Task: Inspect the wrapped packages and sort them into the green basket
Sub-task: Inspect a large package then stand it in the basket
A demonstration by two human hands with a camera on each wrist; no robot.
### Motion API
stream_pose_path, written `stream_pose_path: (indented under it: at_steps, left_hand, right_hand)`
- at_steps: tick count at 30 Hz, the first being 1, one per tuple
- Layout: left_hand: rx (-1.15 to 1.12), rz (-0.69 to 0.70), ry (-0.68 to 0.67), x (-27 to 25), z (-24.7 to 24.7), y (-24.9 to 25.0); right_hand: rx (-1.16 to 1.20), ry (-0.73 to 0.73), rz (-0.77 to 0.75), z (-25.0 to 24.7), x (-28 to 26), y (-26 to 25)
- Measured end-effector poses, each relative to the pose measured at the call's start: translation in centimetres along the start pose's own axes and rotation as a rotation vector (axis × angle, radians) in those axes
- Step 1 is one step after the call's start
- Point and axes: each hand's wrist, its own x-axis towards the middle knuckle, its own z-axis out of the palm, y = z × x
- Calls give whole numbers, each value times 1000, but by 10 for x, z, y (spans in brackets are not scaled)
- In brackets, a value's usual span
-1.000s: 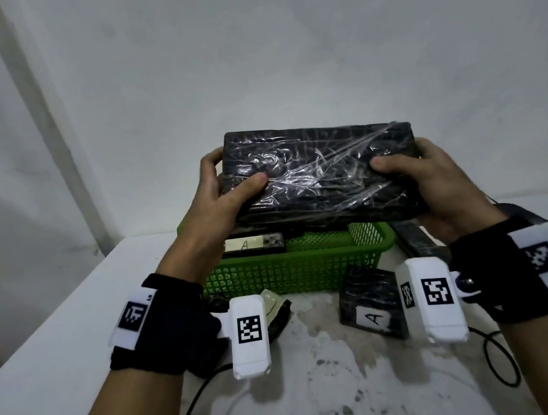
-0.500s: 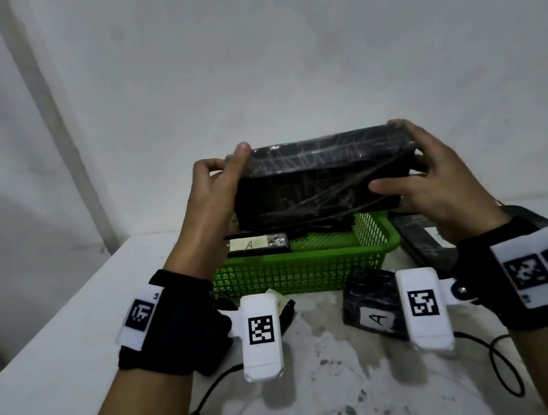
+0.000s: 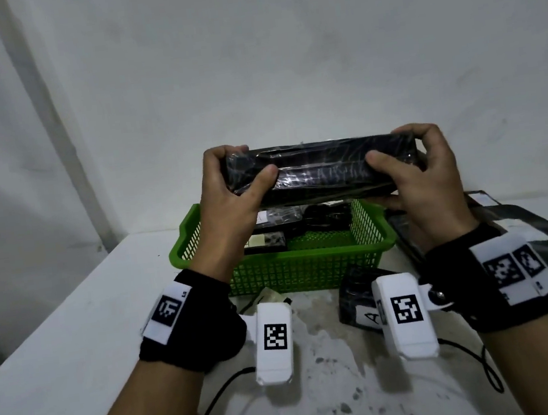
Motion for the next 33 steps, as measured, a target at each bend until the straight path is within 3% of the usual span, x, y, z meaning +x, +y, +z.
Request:
stream_pose_path:
  at_steps: [5,7,9,11,13,17,21,26,29,31,33]
  left_hand:
    - [1,-9,-16,-2,2,4]
    - [-101,-178,-35,3,-1,8]
    - [-124,-345,-93,7,-6,10]
    - [-115,-418,-91,8,-13,9]
    - [-206,-456,-81,11,-18,7]
    - [-297,-452,-96,12,-25,7]
    - [-348,-418,-136,9,-26,9]
    - [-455,-522,-435,-2,-29,18]
    - [-563,-519,-468,-4,-29,22]
    - [-541,-456,-440,-3,-27,22]
    - [-453,-365,-420,-3,-23,25]
  right_hand:
    - [226,-51,102,-7,8,-4]
    - [384,-44,118,-12,11,-9]
    - [373,-22,36,-13,13,-13]
    - [318,-58,-48,-17,13,-16]
    - [282,-151,-27,-24,16,-12]
    - [197,-273,85,-25,15,-13]
    - [183,-306,63,-30,16,-13]
    - [287,-289,51,-43,18,-21]
    - [302,-268,71,-45,19,-17]
    - [178,-184,88,-45,19,-11]
    - [-120,-78,54,-42,18,-6]
